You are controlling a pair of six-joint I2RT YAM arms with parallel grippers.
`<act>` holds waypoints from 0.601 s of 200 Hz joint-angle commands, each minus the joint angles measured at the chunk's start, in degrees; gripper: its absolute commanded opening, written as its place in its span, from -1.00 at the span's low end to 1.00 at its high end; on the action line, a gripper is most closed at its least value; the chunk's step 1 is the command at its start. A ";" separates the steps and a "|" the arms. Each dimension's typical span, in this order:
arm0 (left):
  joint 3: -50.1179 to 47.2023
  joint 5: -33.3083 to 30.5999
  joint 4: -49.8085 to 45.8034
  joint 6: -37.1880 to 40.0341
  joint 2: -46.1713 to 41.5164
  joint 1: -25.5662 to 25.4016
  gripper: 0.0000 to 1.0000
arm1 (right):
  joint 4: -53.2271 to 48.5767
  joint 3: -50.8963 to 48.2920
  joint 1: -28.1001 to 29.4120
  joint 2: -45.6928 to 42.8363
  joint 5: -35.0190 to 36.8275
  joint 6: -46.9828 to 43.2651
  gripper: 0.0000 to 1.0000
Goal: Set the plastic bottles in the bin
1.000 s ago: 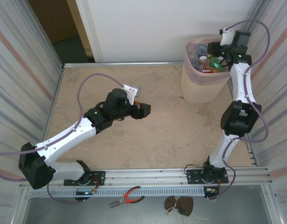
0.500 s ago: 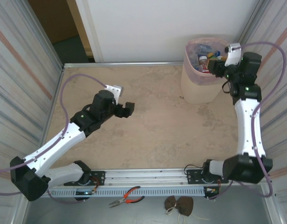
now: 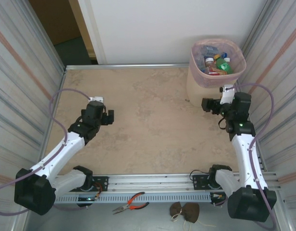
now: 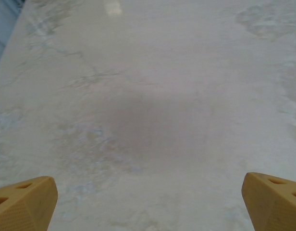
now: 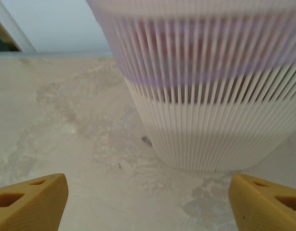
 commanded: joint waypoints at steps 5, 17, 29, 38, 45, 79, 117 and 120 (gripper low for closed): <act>-3.39 -4.07 8.06 2.57 -1.66 3.69 0.97 | 9.68 -5.97 0.63 0.67 4.42 1.01 0.95; -5.23 -3.05 11.60 5.19 -1.79 5.15 0.97 | 13.96 -8.75 0.59 1.52 6.34 1.06 0.98; -7.44 -2.59 15.58 8.86 -1.40 6.24 0.97 | 18.99 -12.08 0.63 2.69 8.28 1.43 0.98; -9.15 -2.47 18.86 11.83 -0.69 6.44 0.97 | 22.41 -14.03 0.70 3.53 9.38 1.70 0.99; -10.35 -2.61 21.28 13.51 0.06 6.59 0.97 | 24.96 -15.29 0.68 5.83 10.21 2.29 0.98; -13.83 0.38 31.74 15.17 5.28 8.13 0.97 | 38.34 -19.98 1.23 14.21 11.47 4.13 0.98; -17.66 4.95 48.22 18.92 11.64 8.55 0.97 | 48.70 -20.96 2.21 21.97 11.80 5.06 0.98; -17.72 5.10 49.09 19.12 11.99 8.62 0.97 | 49.17 -20.96 2.22 22.45 11.94 5.29 0.98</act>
